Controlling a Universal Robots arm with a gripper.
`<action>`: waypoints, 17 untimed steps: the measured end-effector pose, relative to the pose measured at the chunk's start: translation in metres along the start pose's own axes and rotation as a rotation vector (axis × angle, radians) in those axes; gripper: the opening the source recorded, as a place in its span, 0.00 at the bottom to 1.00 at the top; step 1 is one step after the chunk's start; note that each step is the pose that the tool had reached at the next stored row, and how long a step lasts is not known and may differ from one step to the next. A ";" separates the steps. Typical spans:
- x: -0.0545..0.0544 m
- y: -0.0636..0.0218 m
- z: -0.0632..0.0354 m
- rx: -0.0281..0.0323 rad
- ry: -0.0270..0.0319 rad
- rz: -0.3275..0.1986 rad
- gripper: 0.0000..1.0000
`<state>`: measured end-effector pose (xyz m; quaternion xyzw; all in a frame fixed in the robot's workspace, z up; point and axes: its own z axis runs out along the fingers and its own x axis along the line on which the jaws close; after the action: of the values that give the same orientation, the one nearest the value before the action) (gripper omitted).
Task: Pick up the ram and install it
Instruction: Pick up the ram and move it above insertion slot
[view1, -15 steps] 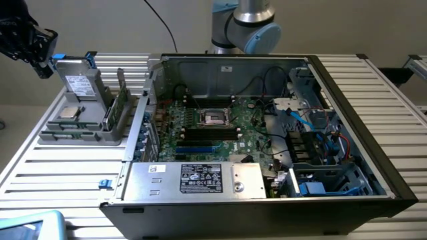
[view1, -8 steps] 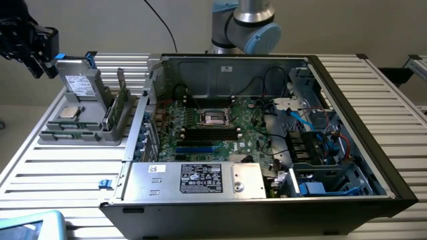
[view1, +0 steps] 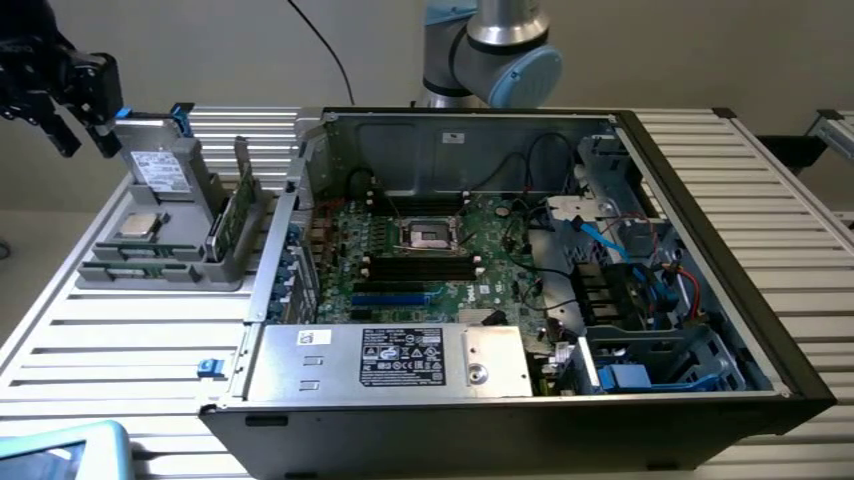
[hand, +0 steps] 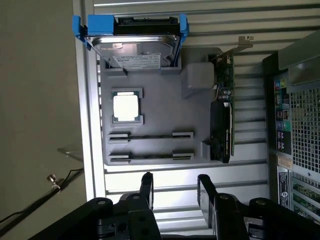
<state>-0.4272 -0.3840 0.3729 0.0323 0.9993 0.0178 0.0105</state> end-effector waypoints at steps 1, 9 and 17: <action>0.000 0.0000 0.0007 -0.0001 0.0010 -0.004 0.49; 0.001 -0.0002 0.0040 -0.0121 0.0036 -0.005 0.49; 0.001 -0.0002 0.0048 -0.0150 0.0098 -0.150 0.49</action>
<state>-0.4279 -0.3840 0.3681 -0.0430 0.9987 0.0246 0.0072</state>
